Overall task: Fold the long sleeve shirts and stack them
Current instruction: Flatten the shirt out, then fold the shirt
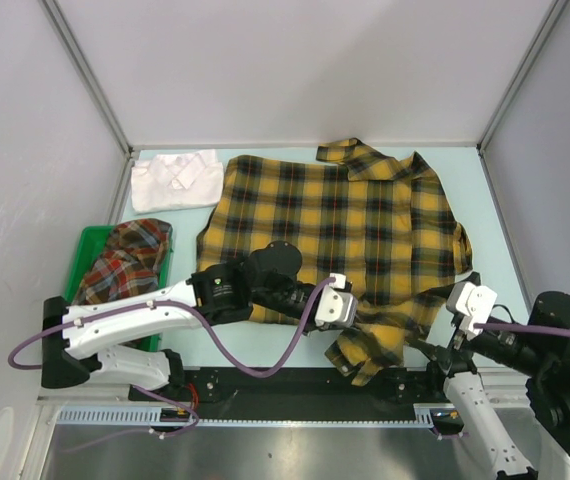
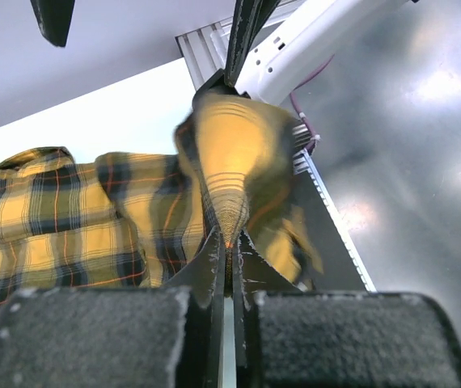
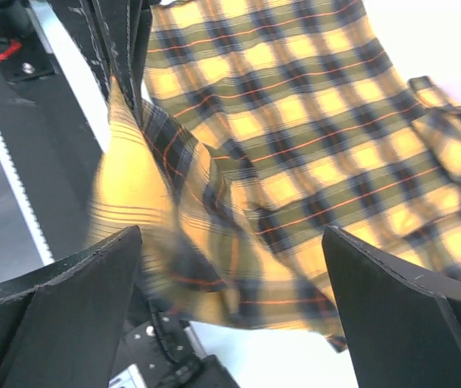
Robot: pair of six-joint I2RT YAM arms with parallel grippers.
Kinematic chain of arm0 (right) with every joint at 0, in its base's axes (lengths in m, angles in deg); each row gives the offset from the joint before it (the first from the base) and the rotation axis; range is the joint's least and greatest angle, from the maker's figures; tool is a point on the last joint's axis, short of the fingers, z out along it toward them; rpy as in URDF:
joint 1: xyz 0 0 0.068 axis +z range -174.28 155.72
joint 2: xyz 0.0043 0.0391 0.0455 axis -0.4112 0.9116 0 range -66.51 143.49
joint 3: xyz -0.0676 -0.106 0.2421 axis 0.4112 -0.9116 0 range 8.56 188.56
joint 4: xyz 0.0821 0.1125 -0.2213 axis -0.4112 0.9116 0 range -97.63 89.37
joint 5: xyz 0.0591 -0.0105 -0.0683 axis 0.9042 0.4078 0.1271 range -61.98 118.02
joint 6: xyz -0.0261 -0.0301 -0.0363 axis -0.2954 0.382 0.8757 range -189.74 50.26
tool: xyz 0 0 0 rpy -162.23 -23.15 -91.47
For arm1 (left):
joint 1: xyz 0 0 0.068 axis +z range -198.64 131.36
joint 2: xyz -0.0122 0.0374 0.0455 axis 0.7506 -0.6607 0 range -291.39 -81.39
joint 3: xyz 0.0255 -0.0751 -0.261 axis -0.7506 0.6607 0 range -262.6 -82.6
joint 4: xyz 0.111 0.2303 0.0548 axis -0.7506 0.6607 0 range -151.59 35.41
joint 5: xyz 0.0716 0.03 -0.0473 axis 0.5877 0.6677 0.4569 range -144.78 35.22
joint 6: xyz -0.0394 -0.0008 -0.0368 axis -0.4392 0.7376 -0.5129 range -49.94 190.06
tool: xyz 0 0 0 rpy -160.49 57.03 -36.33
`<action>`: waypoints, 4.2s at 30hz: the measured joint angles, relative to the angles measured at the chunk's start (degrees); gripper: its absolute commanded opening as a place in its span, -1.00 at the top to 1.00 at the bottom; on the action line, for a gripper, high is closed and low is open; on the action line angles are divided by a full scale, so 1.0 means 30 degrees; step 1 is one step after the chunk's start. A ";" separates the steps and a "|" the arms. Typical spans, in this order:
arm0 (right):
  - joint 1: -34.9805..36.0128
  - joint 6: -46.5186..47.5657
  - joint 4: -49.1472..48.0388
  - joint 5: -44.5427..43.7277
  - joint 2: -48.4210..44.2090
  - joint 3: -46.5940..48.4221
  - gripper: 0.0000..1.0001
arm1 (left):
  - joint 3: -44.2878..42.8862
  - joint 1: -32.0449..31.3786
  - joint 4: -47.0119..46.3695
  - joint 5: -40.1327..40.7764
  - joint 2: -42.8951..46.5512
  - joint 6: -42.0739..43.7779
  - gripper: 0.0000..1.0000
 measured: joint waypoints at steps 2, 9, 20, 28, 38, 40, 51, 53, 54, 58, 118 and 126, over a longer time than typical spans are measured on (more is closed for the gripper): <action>-0.0146 0.0430 0.0022 -0.0073 -0.0087 0.0058 -1.00 | 0.0000 0.0000 -0.0015 0.0022 0.0044 0.0007 1.00; -0.1741 0.2273 0.0299 0.1639 0.0131 -0.0401 -0.99 | 0.0000 0.0073 -0.0189 0.0561 0.0015 -0.0372 1.00; -0.2178 0.5916 0.0393 0.3577 0.0648 -0.2288 -0.84 | -0.0007 0.1384 -0.1377 0.1370 -0.0051 -0.1297 1.00; -0.2229 0.6557 0.0437 0.4160 0.2222 -0.4452 1.00 | -0.0109 0.1792 -0.1909 0.2186 -0.0357 -0.1705 0.98; -0.2157 0.7060 0.0503 0.2907 0.2674 -0.3257 1.00 | 0.0051 0.6033 0.3745 -0.0197 0.0758 0.0765 -0.21; -0.2084 0.6958 0.0510 0.2455 0.2681 -0.3228 1.00 | 0.1632 0.8910 0.5945 0.0029 0.2259 0.2958 -0.19; -0.1989 0.6703 0.0546 0.1224 0.3861 -0.3228 1.00 | 1.1788 1.6232 1.2560 0.4371 0.6127 1.3471 -0.17; -0.1989 0.6703 0.0546 0.1151 0.4306 -0.3228 1.00 | 1.2247 1.6240 1.1912 0.4838 0.5836 1.4141 -0.17; -0.1989 0.6703 0.0546 0.1115 0.4546 -0.3228 1.00 | 1.2437 1.6240 1.1504 0.5056 0.5741 1.4491 -0.17; -0.1967 0.6710 0.0546 0.0882 0.5202 -0.3228 1.00 | 1.3391 1.6254 0.9799 0.5712 0.5705 1.5861 -0.10; -0.2827 1.6087 0.0117 -0.0306 2.8501 1.6371 1.00 | -0.3767 2.1398 1.1431 0.3621 -1.1038 1.3180 1.00; -0.2266 1.6436 0.0153 -0.0240 2.9121 1.6371 1.00 | -0.3825 2.1398 1.1373 0.3905 -1.1927 1.2983 1.00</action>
